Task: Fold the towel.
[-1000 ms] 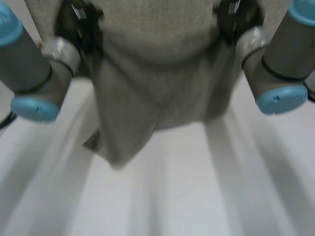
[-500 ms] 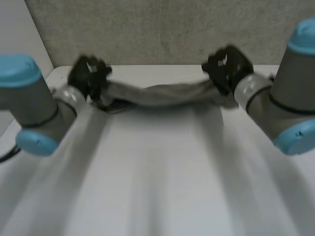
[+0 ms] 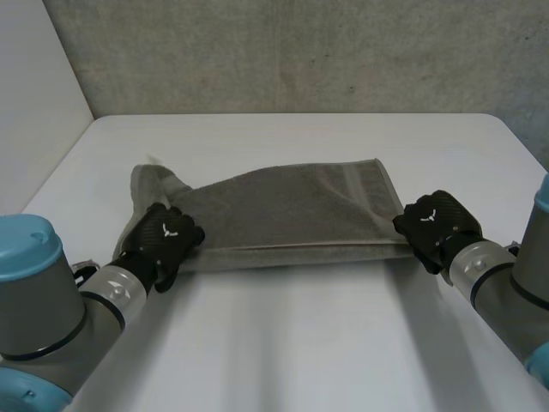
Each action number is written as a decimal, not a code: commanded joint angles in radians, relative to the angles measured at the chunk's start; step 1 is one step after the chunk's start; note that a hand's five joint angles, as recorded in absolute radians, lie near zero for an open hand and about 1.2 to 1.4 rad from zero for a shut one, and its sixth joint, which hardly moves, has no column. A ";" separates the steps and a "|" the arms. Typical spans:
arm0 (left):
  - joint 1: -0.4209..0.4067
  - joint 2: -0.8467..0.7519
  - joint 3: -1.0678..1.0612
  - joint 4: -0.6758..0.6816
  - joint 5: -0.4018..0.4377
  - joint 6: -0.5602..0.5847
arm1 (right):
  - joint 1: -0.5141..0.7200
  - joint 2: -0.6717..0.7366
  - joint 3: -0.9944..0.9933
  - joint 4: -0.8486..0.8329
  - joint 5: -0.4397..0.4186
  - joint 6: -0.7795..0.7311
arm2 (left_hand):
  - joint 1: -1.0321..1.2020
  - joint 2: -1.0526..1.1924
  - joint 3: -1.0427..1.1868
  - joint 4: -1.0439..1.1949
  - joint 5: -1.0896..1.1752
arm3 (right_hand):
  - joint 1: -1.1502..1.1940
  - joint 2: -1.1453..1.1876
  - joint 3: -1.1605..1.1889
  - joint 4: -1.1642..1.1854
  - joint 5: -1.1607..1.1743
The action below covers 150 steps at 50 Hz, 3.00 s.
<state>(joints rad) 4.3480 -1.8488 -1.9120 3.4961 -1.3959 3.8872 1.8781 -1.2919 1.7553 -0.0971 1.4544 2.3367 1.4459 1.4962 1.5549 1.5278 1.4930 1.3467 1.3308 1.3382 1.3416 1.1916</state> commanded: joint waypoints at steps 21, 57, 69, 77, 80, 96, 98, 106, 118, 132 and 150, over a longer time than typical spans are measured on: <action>0.022 -0.075 -0.036 0.164 -0.011 0.012 | -0.120 0.013 0.036 -0.095 0.003 0.032 | -0.689 -0.740 -0.798 -0.771 -0.911 | 0.050 0.065 0.058 0.055 0.030; 0.183 0.018 0.047 -0.003 -0.118 -0.006 | -0.123 -0.075 0.003 -0.081 0.003 0.038 | -0.050 -0.100 -0.159 -0.132 -0.271 | 0.050 0.065 0.058 0.055 0.030; 0.170 0.370 0.192 -0.052 -0.112 -0.112 | -0.117 -0.328 -0.359 0.198 -0.017 0.099 | -0.050 -0.100 -0.159 -0.132 -0.271 | 0.050 0.065 0.058 0.055 0.030; 0.182 0.230 0.393 -0.312 -0.089 -0.115 | -0.128 -0.127 -0.606 0.560 -0.088 0.032 | -0.050 -0.100 -0.159 -0.132 -0.271 | 0.050 0.065 0.058 0.055 0.030; 0.183 0.028 0.523 -0.513 -0.083 -0.109 | -0.113 -0.046 -0.635 0.657 -0.069 -0.070 | -0.050 -0.100 -0.159 -0.132 -0.271 | 0.050 0.065 0.058 0.055 0.030; 0.117 -0.106 0.987 -0.267 -0.091 -0.350 | -0.002 0.143 -0.961 0.018 0.090 0.090 | -0.050 -0.100 -0.159 -0.132 -0.271 | 0.050 0.065 0.058 0.055 0.030; 0.145 -0.048 0.966 -0.139 -0.088 -0.477 | 0.000 0.057 -0.918 0.028 0.087 0.084 | -0.050 -0.100 -0.159 -0.132 -0.271 | 0.050 0.065 0.058 0.055 0.030; 0.160 -0.018 0.863 -0.250 -0.046 -0.456 | 0.013 0.082 -0.864 0.270 0.031 0.070 | -0.050 -0.100 -0.159 -0.132 -0.271 | 0.050 0.065 0.058 0.055 0.030; 0.183 0.005 0.522 -0.284 0.075 -0.232 | -0.004 0.037 -0.635 0.372 0.026 0.035 | -0.050 -0.100 -0.159 -0.132 -0.271 | 0.050 0.065 0.058 0.055 0.030; 0.311 0.334 0.107 -0.281 0.138 -0.147 | -0.128 -0.257 -0.303 0.405 -0.052 -0.027 | -0.050 -0.100 -0.159 -0.132 -0.271 | 0.050 0.065 0.058 0.055 0.030; 0.328 0.344 0.005 -0.229 0.206 -0.141 | -0.191 -0.201 -0.226 0.438 -0.161 -0.048 | -0.050 -0.100 -0.159 -0.132 -0.271 | 0.050 0.065 0.058 0.055 0.030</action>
<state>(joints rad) 4.6856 -1.3931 -1.9431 3.2222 -1.1856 3.7455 1.6784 -1.5981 1.5524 0.3440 1.2914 2.3013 1.4655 1.5197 1.5544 1.5240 1.5269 1.3467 1.3308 1.3384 1.3416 1.2019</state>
